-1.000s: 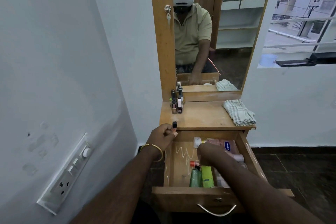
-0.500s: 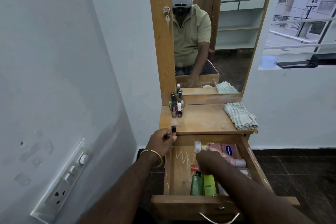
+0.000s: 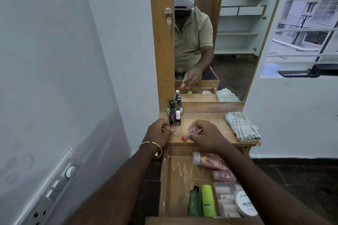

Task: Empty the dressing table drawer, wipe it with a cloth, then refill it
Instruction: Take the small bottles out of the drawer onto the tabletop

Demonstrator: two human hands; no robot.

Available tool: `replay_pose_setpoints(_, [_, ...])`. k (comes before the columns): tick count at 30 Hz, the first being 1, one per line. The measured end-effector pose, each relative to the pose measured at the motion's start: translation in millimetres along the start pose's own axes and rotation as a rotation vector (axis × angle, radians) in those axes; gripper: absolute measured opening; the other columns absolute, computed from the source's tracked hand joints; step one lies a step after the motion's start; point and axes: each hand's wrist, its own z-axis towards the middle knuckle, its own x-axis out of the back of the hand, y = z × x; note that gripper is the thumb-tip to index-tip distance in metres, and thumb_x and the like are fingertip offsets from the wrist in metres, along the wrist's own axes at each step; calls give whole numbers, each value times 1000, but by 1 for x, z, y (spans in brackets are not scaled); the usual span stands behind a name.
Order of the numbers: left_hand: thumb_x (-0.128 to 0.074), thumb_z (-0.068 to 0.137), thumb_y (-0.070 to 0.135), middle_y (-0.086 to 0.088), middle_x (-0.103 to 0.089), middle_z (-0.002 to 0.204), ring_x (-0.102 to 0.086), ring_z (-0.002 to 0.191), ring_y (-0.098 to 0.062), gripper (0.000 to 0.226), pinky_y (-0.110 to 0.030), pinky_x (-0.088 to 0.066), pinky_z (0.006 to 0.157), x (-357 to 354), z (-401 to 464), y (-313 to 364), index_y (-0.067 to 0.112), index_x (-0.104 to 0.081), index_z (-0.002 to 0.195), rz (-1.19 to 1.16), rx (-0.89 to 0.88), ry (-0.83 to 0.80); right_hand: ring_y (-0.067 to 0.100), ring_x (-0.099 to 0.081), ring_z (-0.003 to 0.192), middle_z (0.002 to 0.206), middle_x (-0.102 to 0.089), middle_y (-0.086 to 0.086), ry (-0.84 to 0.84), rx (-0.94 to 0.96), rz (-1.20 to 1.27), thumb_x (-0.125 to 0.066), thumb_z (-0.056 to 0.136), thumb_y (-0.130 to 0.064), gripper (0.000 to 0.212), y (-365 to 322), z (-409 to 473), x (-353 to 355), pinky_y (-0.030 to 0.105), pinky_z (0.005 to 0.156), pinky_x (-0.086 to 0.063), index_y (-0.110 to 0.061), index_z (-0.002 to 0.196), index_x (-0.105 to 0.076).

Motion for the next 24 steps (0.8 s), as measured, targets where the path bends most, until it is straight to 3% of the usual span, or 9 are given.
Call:
replay_pose_setpoints(3, [-73,81,17,3,-65,84,-58,79,-14,17,-22,-44,71,-3,7,-2,21,-58,89,27,13,-8,12,-55,71,79,-64,3,122,-15,103,-76,71,-11,13,-7,20,-7,26,62,-44,-11,79,-66])
replay_pose_setpoints(5, [-71,81,17,2,-65,85,-59,80,-15,15,-24,-45,71,-4,10,-4,21,-58,88,48,27,-17,11,-55,67,74,-62,-1,150,-22,109,-75,69,-8,18,-9,31,-15,22,58,-43,-19,73,-61])
replay_pose_setpoints(10, [-71,81,19,6,-63,81,-58,77,-13,15,-22,-42,66,-9,12,-2,23,-57,86,67,28,-25,13,-59,76,86,-61,-2,228,-39,96,-74,70,-12,32,-6,45,-32,29,66,-51,-21,97,-59])
replay_pose_setpoints(18, [-79,75,19,8,-68,84,-64,83,-11,20,-26,-52,77,-11,23,-10,24,-63,87,36,54,29,13,-55,75,82,-59,-2,246,34,46,-74,74,-10,18,12,59,-58,23,61,-46,-17,86,-63])
replay_pose_setpoints(21, [-82,72,18,10,-67,80,-66,81,-10,23,-29,-54,79,-12,23,-12,23,-65,88,29,78,47,14,-60,73,85,-60,-1,236,3,73,-78,70,-7,27,14,60,-61,26,62,-52,-19,87,-62])
replay_pose_setpoints(24, [-83,71,18,9,-69,79,-67,82,-10,25,-31,-55,80,-13,22,-11,21,-67,90,47,91,60,16,-62,75,83,-61,-2,248,-21,104,-80,66,-3,36,15,60,-64,37,67,-57,-24,85,-58])
